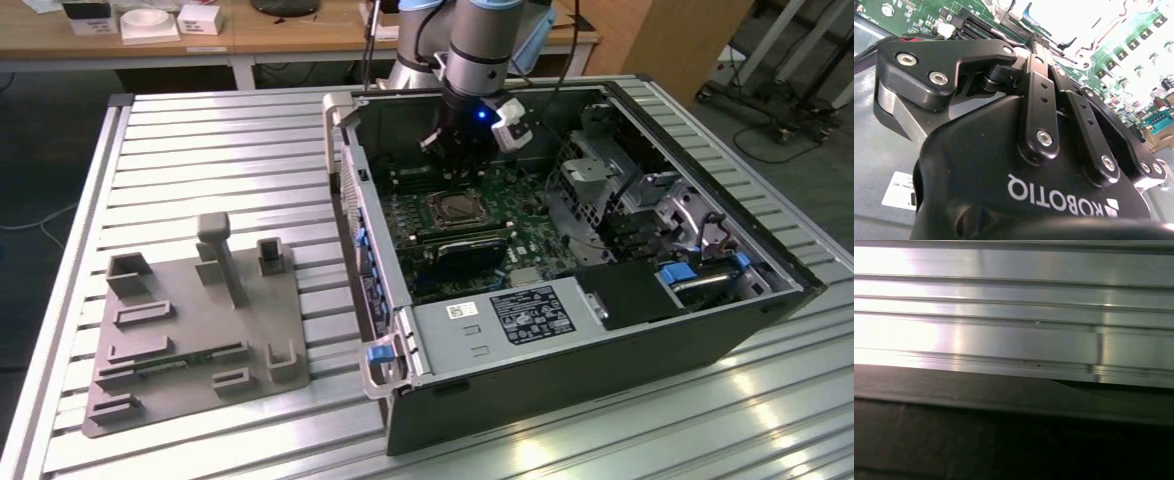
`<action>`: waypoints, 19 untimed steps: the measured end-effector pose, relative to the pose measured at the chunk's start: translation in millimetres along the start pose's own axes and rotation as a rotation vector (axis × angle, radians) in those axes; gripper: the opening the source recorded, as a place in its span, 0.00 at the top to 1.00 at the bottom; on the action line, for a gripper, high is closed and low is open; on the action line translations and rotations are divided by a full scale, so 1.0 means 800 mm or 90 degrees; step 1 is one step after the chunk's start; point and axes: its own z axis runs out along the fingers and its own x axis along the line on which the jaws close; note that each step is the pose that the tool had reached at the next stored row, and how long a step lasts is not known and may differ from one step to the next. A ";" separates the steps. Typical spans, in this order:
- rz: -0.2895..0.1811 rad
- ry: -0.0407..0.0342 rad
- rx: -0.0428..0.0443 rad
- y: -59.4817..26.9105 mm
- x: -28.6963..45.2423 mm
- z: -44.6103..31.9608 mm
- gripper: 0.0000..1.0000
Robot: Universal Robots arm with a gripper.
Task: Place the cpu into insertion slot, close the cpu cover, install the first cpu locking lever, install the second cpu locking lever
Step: 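Install the first cpu locking lever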
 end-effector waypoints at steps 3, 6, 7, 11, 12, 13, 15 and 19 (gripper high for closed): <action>0.000 0.0010 -0.0001 0.000 -0.0006 0.0006 0.90; 0.000 0.0022 -0.0001 0.000 -0.0015 0.0012 0.90; 0.000 0.0025 -0.0001 0.000 -0.0019 0.0013 0.90; 0.000 0.0032 -0.0004 0.000 -0.0041 0.0016 0.90; 0.000 0.0032 -0.0003 0.000 -0.0047 0.0016 0.90; 0.000 0.0033 -0.0004 0.000 -0.0053 0.0015 0.90; 0.000 0.0032 -0.0007 0.000 -0.0064 0.0015 0.90; 0.000 0.0031 -0.0015 0.000 -0.0077 0.0016 0.90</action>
